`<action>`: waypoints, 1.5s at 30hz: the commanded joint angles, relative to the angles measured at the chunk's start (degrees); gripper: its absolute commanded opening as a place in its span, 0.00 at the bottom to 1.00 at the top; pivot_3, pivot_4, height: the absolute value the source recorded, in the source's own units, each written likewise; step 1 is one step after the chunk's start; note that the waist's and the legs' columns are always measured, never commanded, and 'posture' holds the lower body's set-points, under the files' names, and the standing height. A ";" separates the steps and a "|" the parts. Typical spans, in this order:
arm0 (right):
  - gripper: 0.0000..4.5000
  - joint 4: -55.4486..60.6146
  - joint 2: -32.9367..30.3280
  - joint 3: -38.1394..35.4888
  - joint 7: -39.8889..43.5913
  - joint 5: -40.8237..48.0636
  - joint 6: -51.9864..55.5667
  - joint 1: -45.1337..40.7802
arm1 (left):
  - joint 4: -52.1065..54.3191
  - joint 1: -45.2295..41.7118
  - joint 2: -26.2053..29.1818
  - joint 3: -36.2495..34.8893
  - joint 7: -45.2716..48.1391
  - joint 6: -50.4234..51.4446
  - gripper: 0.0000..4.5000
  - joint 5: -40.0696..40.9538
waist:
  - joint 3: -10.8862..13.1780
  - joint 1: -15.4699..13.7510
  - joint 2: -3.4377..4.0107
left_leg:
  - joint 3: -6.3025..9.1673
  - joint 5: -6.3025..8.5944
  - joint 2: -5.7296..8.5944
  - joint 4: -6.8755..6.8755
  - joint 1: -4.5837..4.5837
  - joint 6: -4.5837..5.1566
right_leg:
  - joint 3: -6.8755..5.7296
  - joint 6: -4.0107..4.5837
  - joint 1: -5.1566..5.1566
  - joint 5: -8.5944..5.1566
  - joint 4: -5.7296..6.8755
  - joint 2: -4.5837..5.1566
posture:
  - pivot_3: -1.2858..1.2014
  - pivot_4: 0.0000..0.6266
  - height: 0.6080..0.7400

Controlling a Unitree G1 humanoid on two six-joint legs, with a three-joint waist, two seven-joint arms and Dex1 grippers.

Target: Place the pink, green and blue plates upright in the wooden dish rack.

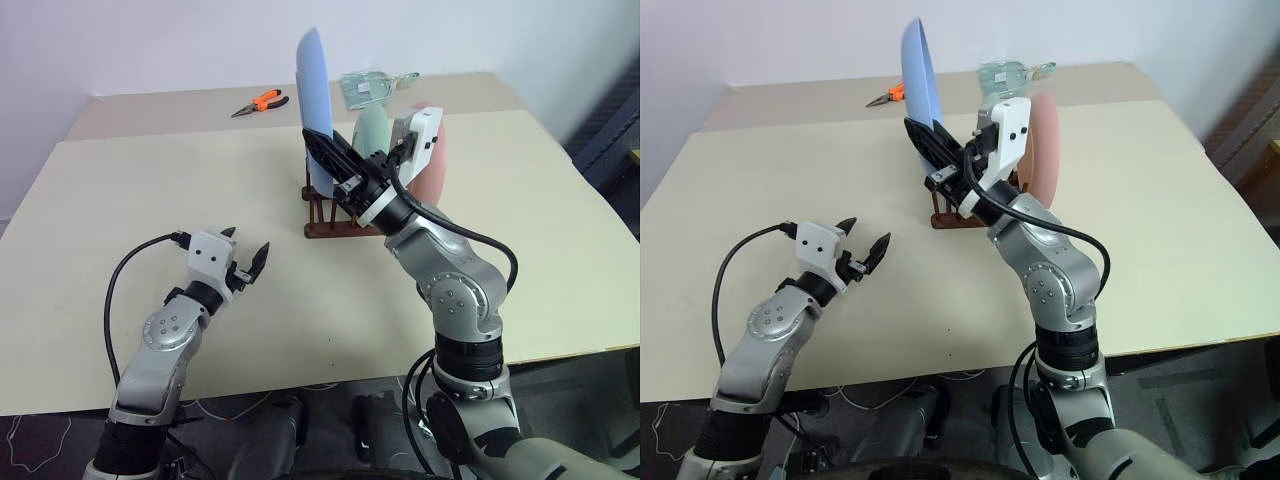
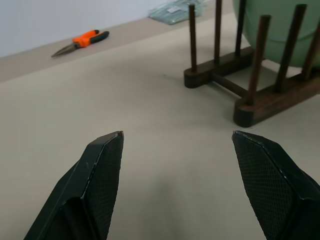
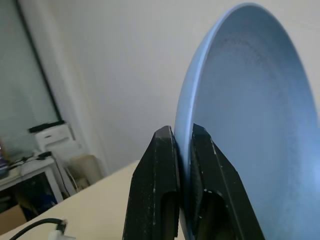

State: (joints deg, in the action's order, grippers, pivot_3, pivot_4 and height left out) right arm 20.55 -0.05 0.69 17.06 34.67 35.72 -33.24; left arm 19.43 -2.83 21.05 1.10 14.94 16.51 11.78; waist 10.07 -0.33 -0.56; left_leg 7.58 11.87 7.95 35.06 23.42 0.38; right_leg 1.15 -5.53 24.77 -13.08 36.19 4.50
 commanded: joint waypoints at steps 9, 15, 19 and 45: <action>0.00 -9.16 2.53 -5.09 -6.62 4.55 5.38 -5.11 | 3.71 0.11 -0.46 -0.34 2.14 -1.23 0.79 -0.92 | 0.00 0.08 0.00 | 0.00 -0.01 0.00 0.03 -0.01 0.01 | -0.04 0.00 -0.03 0.00 0.00 0.00 | 0.52 0.24 0.91; 0.22 -11.49 1.28 -4.54 -6.89 3.22 6.08 -7.19 | 4.08 0.40 -0.58 -0.09 2.67 -1.10 0.80 -1.52 | 0.01 0.13 0.01 | 0.00 -0.07 0.00 0.02 0.00 0.10 | -0.03 0.00 -0.01 0.00 -0.01 0.00 | 0.52 0.24 0.91; 0.63 -10.47 -0.71 -1.77 -5.45 -0.43 4.04 -7.87 | 4.19 0.58 -0.74 -0.08 2.91 -0.95 0.80 -1.70 | 0.01 0.13 0.01 | 0.00 -0.07 0.00 0.02 0.00 0.10 | -0.04 0.00 -0.02 0.00 -0.01 0.00 | 0.52 0.24 0.91; 0.99 -12.20 -42.72 -18.23 17.31 -17.43 -18.77 5.68 | -2.82 -0.42 1.40 -5.23 4.80 -4.33 0.80 -2.87 | 0.02 -0.39 -0.04 | 0.02 -0.02 0.00 0.08 0.04 0.20 | -0.21 -0.07 -0.23 -0.05 -0.22 0.12 | 0.52 0.24 0.91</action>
State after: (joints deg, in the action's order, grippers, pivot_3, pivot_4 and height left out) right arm 8.07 -41.88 -15.04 32.13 16.08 18.58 -28.79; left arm 16.37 -2.91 21.95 -2.55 19.32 14.05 9.25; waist 10.09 -0.72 -0.59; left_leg 7.58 11.84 7.95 35.14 23.45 0.59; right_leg 0.97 -5.60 24.55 -13.13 35.98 4.62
